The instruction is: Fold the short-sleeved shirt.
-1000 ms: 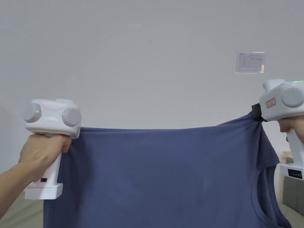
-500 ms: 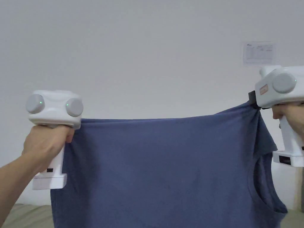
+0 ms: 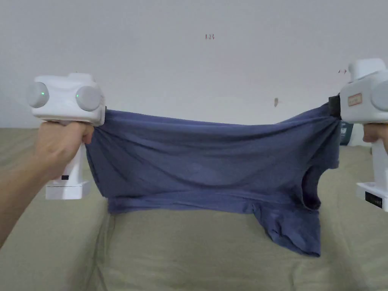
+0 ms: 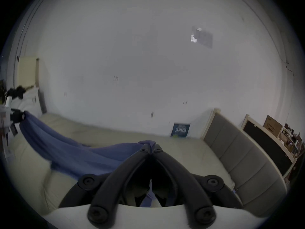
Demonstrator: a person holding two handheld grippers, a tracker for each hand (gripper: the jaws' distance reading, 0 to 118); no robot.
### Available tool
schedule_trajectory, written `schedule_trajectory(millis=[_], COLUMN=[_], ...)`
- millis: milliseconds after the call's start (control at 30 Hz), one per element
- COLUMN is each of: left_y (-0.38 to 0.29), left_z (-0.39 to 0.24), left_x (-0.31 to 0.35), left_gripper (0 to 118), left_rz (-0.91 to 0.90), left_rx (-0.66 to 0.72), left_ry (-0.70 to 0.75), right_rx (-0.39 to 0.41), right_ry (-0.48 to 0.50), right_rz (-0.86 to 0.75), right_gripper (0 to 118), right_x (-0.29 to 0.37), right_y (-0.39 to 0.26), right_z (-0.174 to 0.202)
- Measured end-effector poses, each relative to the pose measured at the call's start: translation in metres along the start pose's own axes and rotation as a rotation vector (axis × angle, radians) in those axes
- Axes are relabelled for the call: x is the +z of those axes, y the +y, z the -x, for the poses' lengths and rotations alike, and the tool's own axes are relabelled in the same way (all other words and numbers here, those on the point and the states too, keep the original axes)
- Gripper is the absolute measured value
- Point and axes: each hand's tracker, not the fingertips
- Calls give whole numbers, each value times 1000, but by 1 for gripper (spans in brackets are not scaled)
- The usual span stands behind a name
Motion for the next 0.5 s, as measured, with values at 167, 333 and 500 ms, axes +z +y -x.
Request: schedule_trajectory(millis=[167, 333, 500], left_y=[-98, -174, -237], left_z=[10, 22, 35], left_x=[10, 51, 103], left_gripper=[0, 0, 0], left_rz=[75, 135, 199], left_rx=[-35, -49, -32], left_ry=[-27, -65, -89], right_rx=[-49, -86, -126], right_ry=[71, 89, 115], right_rz=[137, 196, 251], right_gripper=[1, 1, 1], right_x=[28, 93, 165], right_y=[-113, -193, -252], right_z=[7, 5, 1])
